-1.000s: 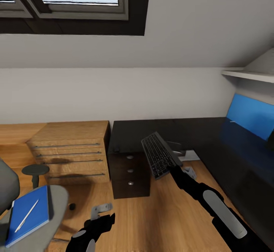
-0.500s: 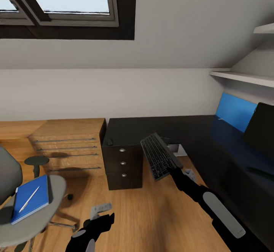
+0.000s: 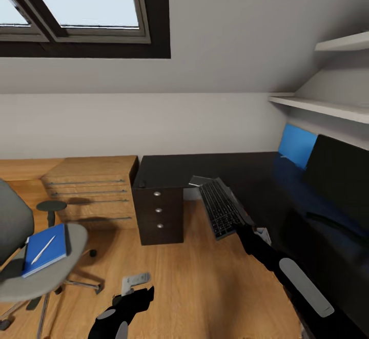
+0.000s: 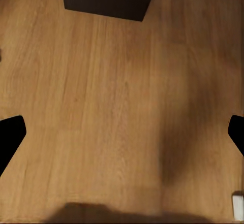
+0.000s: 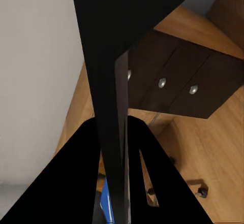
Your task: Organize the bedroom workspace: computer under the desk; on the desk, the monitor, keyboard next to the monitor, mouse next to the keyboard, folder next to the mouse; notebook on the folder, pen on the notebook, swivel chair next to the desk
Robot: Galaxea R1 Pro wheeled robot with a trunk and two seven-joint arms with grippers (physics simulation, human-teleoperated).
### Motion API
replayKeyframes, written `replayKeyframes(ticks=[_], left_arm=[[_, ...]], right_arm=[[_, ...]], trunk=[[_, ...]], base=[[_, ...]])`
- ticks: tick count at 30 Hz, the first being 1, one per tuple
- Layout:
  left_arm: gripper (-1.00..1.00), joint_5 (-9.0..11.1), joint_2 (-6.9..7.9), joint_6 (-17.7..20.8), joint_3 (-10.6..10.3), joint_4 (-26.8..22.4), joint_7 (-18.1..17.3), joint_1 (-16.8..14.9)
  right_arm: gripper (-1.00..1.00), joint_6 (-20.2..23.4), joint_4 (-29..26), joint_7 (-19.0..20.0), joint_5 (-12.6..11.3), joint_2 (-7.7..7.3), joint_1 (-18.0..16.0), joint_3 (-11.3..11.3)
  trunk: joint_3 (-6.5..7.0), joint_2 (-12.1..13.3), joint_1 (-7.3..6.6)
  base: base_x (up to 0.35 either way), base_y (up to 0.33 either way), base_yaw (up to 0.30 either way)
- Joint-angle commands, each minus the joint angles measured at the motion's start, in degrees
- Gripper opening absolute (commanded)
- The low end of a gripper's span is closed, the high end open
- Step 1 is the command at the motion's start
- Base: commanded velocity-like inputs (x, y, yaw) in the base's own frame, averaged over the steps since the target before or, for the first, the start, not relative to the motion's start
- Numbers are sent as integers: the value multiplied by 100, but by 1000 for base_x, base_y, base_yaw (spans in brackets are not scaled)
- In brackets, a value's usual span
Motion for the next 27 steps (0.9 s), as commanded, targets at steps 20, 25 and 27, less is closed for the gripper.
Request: replayKeyframes(ticks=[20,25,27], left_arm=[[100,52,0,26,-15,-9,51,-4],[100,47,0,32,-15,-8,51,-4],[100,49,0,34,-15,-7,51,-4]], right_arm=[[-100,18,481,1,-672,-12,-5,-394],[-100,21,589,1,-675,-9,-5,-563],[-100,16,637,1,-677,-6,-5,-570]], trunk=[[351,796,-442],[441,997,-551],[477,1077,-595]], base=[[-285,-242,0],[-283,-243,0],[-283,-243,0]])
